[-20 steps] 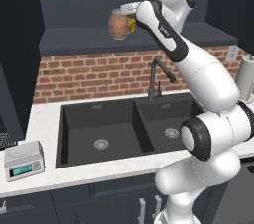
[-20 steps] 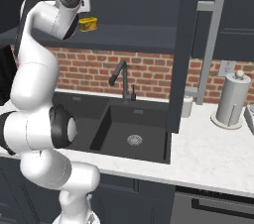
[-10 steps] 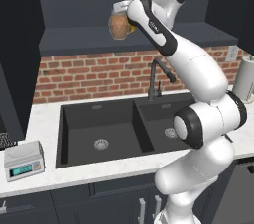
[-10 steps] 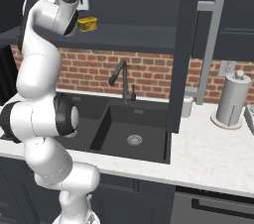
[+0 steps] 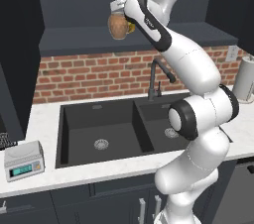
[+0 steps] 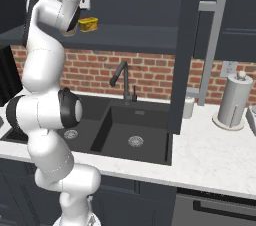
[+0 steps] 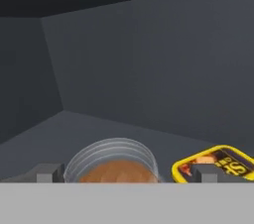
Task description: Pick the honey bottle and place it on the digital scale for weighing, and close the cabinet.
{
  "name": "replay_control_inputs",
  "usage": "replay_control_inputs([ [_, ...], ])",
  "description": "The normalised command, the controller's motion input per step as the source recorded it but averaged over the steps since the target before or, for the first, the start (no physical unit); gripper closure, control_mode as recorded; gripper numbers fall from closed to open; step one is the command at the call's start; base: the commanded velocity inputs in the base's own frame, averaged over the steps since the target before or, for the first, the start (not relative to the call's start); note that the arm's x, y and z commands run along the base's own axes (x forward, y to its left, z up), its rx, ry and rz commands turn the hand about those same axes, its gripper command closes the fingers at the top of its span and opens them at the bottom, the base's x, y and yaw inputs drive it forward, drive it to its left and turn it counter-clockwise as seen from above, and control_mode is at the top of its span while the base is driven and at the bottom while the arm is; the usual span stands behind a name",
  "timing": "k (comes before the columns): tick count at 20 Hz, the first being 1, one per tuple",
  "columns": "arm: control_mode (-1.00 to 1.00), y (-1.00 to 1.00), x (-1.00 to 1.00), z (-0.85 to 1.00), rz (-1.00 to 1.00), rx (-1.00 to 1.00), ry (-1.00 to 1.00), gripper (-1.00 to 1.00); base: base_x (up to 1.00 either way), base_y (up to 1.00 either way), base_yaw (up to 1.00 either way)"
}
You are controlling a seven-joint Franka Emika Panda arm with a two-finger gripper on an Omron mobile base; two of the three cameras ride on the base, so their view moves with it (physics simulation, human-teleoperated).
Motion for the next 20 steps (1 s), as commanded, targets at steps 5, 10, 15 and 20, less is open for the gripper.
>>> replay_control_inputs([
  [5, -1.0, 0.31, 0.06, -0.18, 0.0, 0.0, 0.0, -1.0, 0.0, 0.0, 0.0],
  [10, -1.0, 0.16, 0.0, -0.06, 0.0, 0.0, 0.0, -1.0, 0.0, 0.0, 0.0],
  [15, -1.0, 0.0, -0.1, 0.0, 0.0, 0.0, 0.0, -1.0, 0.0, 0.0, 0.0],
  [20, -1.0, 0.0, -0.18, 0.0, 0.0, 0.0, -0.01, -1.0, 0.0, 0.0, 0.0],
])
